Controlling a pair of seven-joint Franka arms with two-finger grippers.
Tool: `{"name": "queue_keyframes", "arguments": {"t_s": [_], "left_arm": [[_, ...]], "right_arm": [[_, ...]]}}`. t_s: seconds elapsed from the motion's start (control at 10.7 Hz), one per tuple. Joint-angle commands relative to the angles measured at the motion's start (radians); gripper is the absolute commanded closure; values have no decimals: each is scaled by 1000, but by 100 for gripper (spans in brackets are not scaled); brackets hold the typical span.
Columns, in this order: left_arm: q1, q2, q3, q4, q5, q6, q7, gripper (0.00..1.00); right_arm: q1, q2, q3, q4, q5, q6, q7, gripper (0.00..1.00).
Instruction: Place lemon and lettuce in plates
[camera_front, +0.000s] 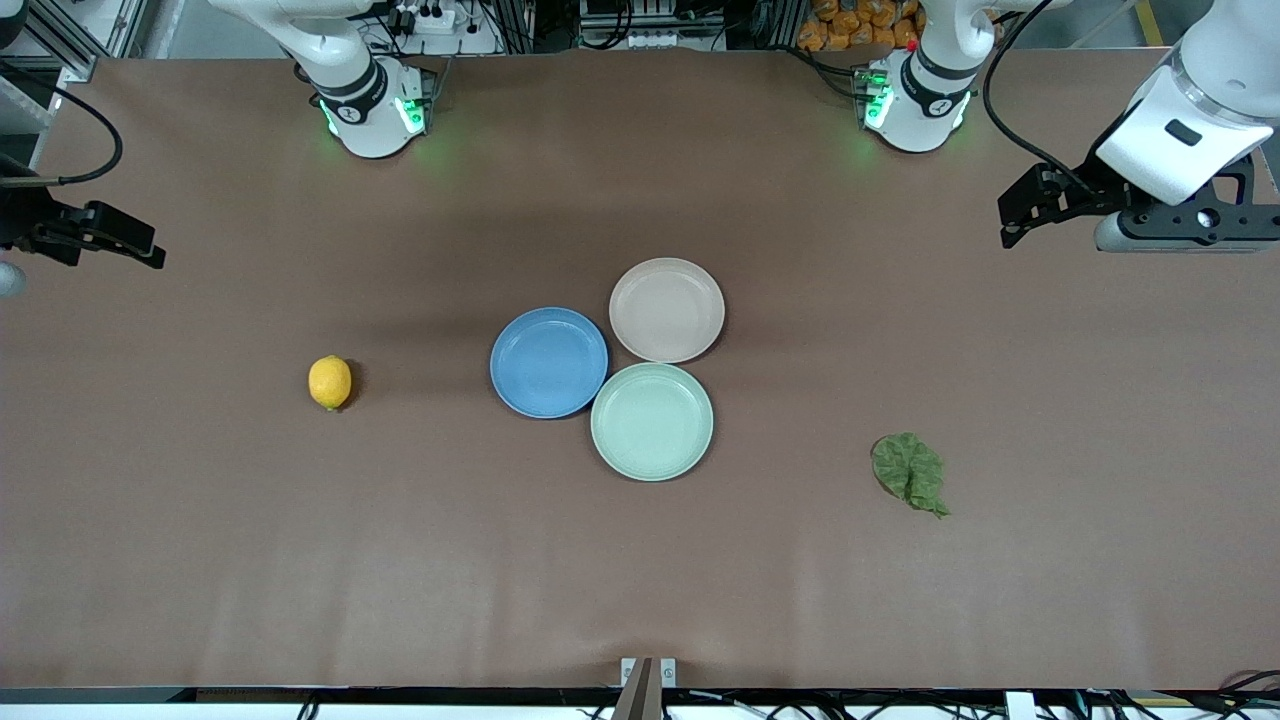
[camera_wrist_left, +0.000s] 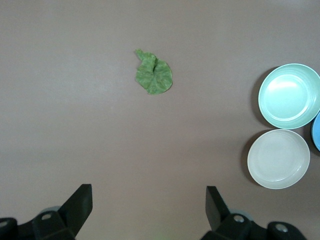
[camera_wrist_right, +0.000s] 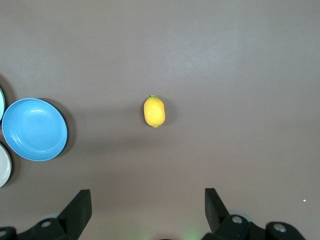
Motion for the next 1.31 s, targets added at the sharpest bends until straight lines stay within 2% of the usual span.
{"name": "queue_keyframes", "arguments": {"t_s": [0.0,1.21], "left_arm": [[-1,5,-1,22,-15,-17,19,0],[-6,28,-1,34,-10,-17,19,0]], "right_arm": [[-12,8,7,21,6,-13,5,0],[-12,8,7,21,4,-9,3,0]]}}
